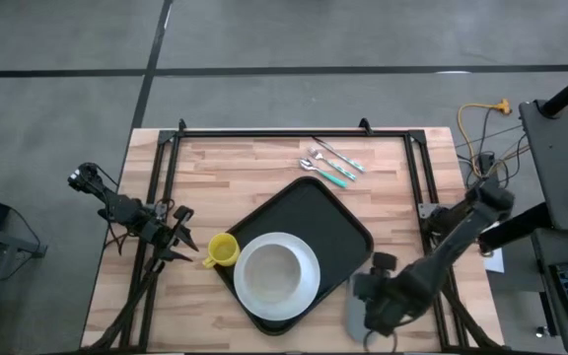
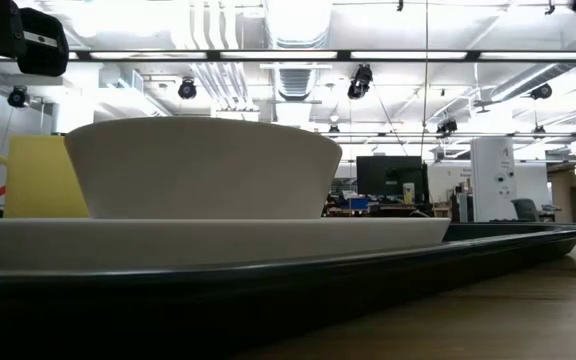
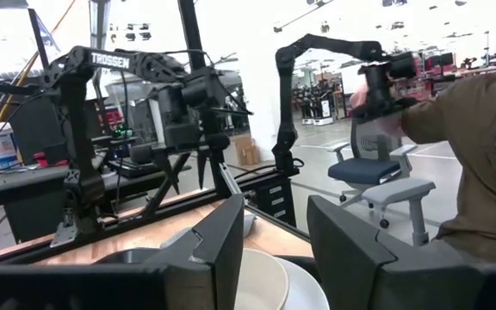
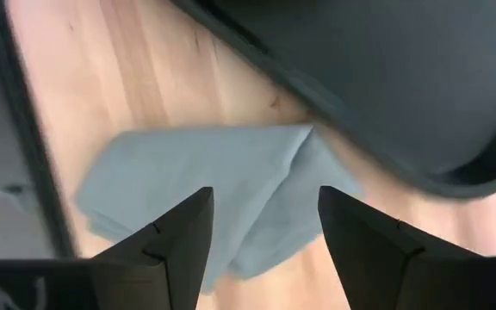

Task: Set up tray
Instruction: Put the gray napkin on the black tray to the right of the white plate

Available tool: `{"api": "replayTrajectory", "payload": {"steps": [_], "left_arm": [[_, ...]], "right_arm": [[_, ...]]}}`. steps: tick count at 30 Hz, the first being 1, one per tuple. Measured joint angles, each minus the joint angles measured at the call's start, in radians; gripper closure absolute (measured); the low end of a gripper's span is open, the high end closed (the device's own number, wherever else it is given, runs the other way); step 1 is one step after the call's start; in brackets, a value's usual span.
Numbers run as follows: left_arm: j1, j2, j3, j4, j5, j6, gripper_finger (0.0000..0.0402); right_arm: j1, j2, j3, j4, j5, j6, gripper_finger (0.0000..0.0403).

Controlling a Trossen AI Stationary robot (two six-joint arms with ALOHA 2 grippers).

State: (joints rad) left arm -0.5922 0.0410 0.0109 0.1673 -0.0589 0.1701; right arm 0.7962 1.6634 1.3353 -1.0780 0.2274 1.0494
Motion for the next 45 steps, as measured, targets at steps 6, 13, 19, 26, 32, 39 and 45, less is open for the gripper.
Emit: {"api": "replayTrajectory", "payload": {"steps": [6,13,19,26,32,39,45], "left_arm": [[0.0,0.0,0.0,0.0,0.0,0.0,0.0285],[0.0,0.0,0.0,0.0,0.0,0.0,0.0285],[0.0,0.0,0.0,0.0,0.0,0.0,0.0285],[0.0,0.0,0.0,-0.001,0.0,0.0,0.0285],[0.0,0.0,0.0,-0.008,0.0,0.0,0.0285],[0.0,0.003,0.0,-0.016,0.0,0.0,0.0285],[0.0,0.005,0.0,-0.022,0.0,0.0,0.0285]], "right_arm": [[0.107,-0.125,-0.197,0.155,0.002,0.221,0.0199],[0.155,-0.168,-0.311,0.308,0.001,0.38,0.0199],[0.156,-0.127,-0.339,0.464,-0.007,0.351,0.0199],[0.156,-0.06,-0.331,0.455,-0.054,0.357,0.0199],[0.155,-0.021,-0.332,0.441,-0.071,0.37,0.0199],[0.159,-0.005,-0.334,0.373,-0.08,0.436,0.0199],[0.162,-0.005,-0.335,0.364,-0.08,0.469,0.0199]]}}
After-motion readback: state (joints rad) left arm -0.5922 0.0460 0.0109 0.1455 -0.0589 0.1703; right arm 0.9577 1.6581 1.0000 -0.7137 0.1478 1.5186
